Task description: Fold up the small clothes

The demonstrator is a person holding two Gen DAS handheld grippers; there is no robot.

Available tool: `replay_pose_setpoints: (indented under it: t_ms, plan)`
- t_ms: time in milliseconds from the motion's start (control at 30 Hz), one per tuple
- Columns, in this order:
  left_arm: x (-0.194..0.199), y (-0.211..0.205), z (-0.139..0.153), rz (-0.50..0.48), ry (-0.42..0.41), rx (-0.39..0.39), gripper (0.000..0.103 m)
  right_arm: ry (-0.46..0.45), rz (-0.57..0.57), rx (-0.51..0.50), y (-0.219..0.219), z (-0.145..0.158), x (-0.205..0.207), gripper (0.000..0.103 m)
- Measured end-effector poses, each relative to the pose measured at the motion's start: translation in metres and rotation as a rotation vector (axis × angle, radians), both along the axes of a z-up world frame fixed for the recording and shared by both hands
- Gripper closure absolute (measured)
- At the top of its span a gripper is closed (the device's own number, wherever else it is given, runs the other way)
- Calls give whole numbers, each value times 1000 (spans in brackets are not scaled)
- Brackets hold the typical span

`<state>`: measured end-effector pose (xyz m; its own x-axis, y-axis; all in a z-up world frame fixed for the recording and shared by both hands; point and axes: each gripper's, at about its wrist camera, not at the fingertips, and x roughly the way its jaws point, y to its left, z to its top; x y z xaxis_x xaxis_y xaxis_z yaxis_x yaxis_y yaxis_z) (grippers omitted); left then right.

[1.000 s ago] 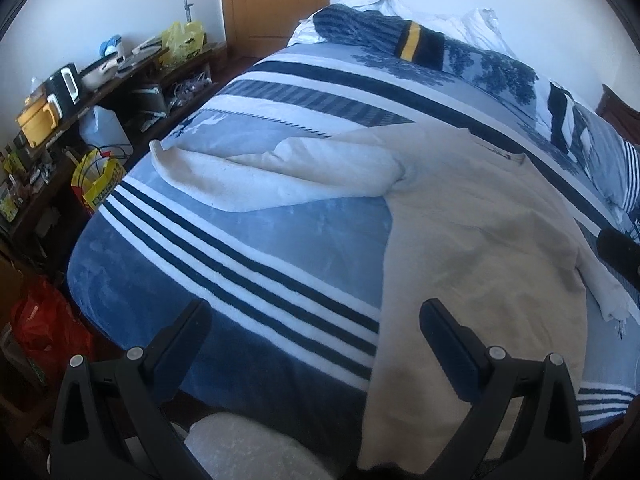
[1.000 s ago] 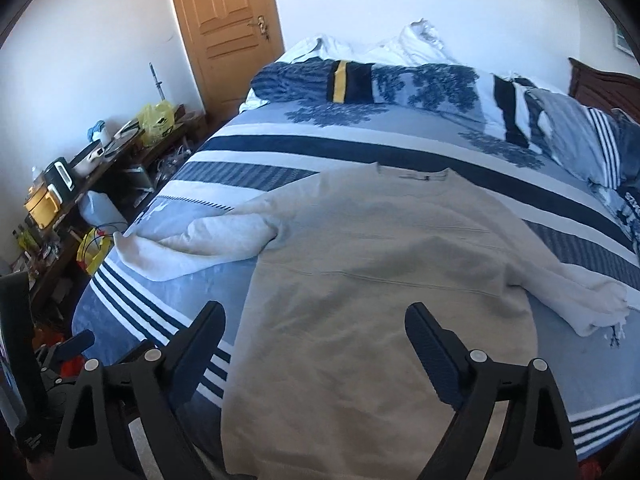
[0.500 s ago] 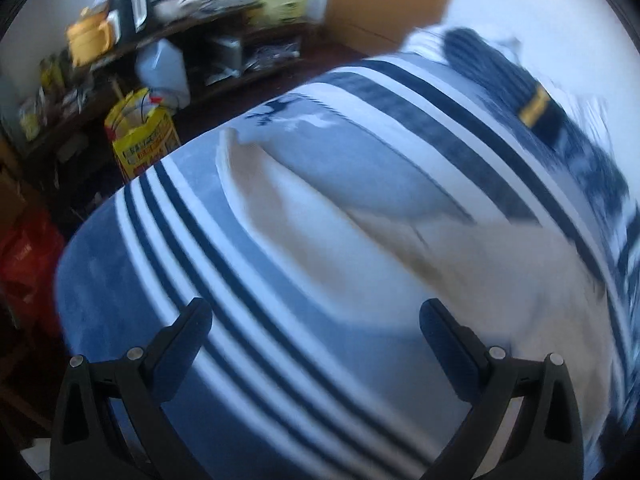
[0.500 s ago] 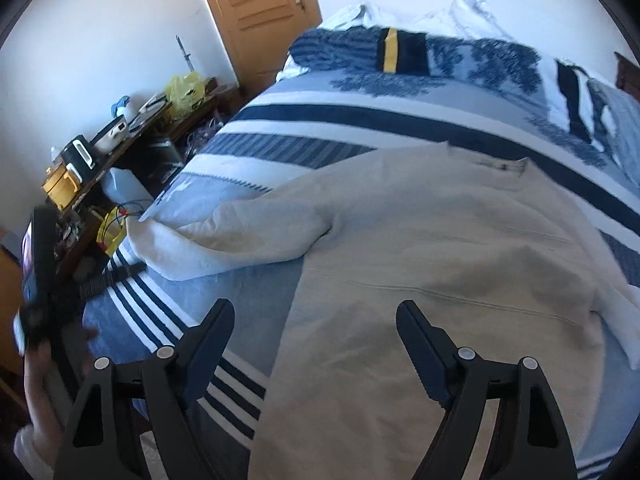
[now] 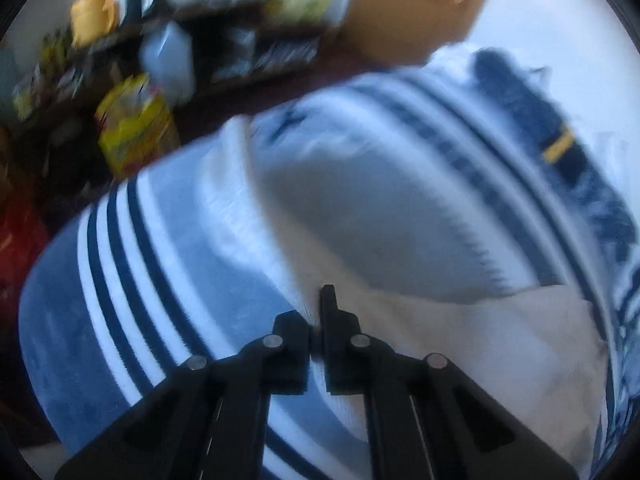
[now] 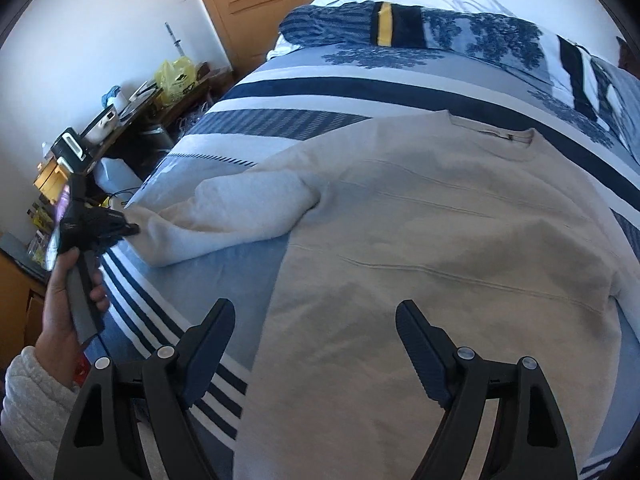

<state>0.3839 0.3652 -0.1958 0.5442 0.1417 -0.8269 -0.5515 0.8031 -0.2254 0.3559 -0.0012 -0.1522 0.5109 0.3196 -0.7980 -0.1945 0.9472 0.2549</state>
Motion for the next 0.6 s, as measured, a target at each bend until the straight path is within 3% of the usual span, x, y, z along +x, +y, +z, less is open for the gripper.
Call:
replay_pose_setpoints:
  t_ms: [67, 200, 300, 433, 600]
  plan:
    - [-10, -26, 34, -70, -95, 32, 99, -1, -25, 11, -14, 1, -5, 17]
    - [-38, -116, 113, -339, -321, 101, 99, 0, -89, 37, -48, 3, -17, 17]
    - [-60, -195, 146, -544, -384, 149, 99, -5, -140, 58, -76, 6, -28, 17]
    - [-88, -296, 148, -813, -371, 146, 99, -24, -229, 69, -124, 10, -46, 17]
    - [-115, -395, 95, -1074, -254, 86, 99, -17, -340, 94, -188, 0, -63, 17]
